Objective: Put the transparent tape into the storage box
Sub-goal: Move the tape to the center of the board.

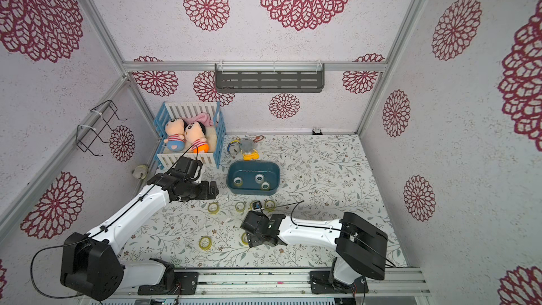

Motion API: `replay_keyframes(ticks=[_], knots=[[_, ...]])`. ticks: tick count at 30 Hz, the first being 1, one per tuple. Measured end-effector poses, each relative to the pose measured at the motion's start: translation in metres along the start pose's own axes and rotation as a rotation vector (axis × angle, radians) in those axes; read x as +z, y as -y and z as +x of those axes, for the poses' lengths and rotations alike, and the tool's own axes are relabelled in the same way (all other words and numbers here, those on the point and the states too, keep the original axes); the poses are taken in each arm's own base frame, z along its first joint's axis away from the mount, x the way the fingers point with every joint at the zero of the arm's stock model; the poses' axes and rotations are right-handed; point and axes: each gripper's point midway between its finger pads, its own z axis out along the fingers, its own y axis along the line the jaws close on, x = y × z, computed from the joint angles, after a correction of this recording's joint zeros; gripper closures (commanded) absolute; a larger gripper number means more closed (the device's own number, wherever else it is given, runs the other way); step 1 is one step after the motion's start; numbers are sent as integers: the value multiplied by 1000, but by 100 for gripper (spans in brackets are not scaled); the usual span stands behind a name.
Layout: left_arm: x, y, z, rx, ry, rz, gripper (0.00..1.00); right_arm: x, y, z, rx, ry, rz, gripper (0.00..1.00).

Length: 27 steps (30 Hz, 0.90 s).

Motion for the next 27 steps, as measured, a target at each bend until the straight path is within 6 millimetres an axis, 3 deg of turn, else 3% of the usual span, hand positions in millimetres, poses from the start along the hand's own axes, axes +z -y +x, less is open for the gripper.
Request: replay_keyframes(ticks=[7,12,17,20,25,27], knots=[[11,-8,3,12,-36,-45,3,10,-9,2,-35,-13,33,20],[10,-11,3,13,-29,-64,3,10,-4,0,-40,-4,68,20],[6,-9,1,16,-15,-56,3,13,12,0,-32,-11,119,20],[6,-5,-2,6,-5,-31,3,19,33,6,-7,-32,157,20],[6,9,-9,-30,-9,34,3,3,66,10,41,-4,166,20],[5,15,-12,-40,-2,63,3,-8,71,8,48,28,134,19]])
